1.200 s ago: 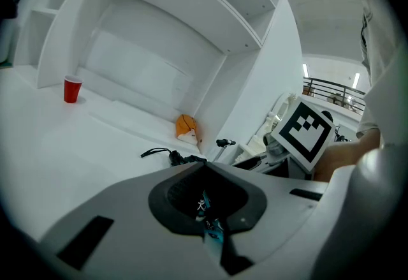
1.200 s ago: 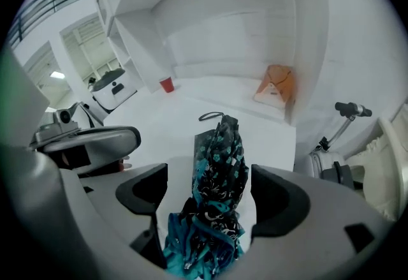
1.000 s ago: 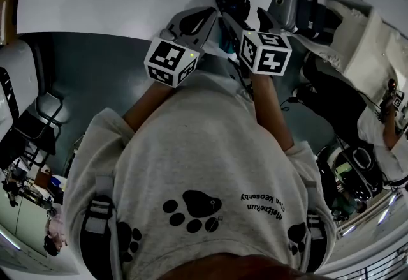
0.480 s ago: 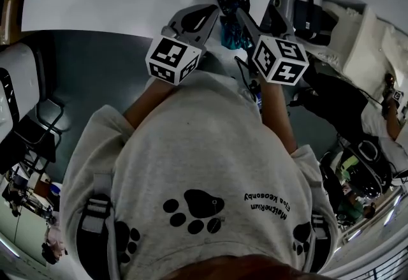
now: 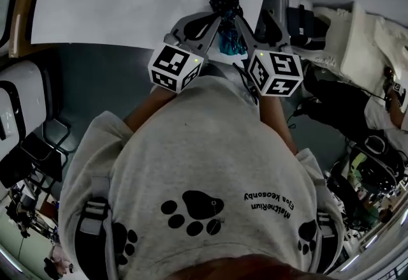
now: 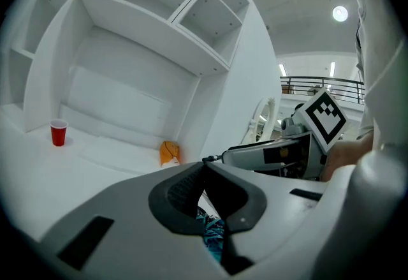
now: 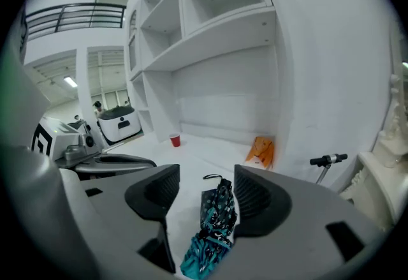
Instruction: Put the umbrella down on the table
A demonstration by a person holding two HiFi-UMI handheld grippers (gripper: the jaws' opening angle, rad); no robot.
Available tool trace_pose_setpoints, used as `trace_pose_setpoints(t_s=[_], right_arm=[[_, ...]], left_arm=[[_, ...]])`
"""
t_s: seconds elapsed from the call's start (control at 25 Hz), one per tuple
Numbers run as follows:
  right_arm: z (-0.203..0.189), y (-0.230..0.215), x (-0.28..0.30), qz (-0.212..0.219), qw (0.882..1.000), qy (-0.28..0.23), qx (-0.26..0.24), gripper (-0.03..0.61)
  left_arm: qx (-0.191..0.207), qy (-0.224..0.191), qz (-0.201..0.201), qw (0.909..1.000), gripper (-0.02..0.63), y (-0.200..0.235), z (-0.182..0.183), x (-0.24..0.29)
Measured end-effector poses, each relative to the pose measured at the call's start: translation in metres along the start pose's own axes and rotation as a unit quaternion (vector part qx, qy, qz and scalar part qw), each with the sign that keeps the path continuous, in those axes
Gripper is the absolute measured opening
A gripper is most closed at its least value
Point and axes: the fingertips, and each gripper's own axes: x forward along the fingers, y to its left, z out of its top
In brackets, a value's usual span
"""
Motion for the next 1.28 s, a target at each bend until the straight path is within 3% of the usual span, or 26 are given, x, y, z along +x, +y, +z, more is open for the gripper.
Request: trace_pose_setpoints(t_s=[0.24, 0.52, 0.92, 1.28], right_arm=[[0.027, 0.012, -0.029, -0.016, 0.998, -0.052, -0.012, 0.144], [0.066, 0.035, -0.067, -0.01, 0.991, -0.13, -0.027, 0.049], [0.105, 0.069, -0.099, 0.007, 0.972, -0.232, -0.043, 0.037], [0.096, 0.073, -0.107, -0.015, 0.967, -0.25, -0.045, 0.035]], left_arm=[[0.023, -0.021, -0.023, 0.9993, 0.017, -0.025, 0.033, -0.01], [0.062, -0.065, -0.031, 0.9955, 0.017, -0.052, 0.083, -0.031], [0.087, -0.134, -0.027, 0.9868, 0.017, -0.067, 0.12, -0.052], [0.078, -0.143, -0.008, 0.9867, 0.017, -0.056, 0.114, -0.068]])
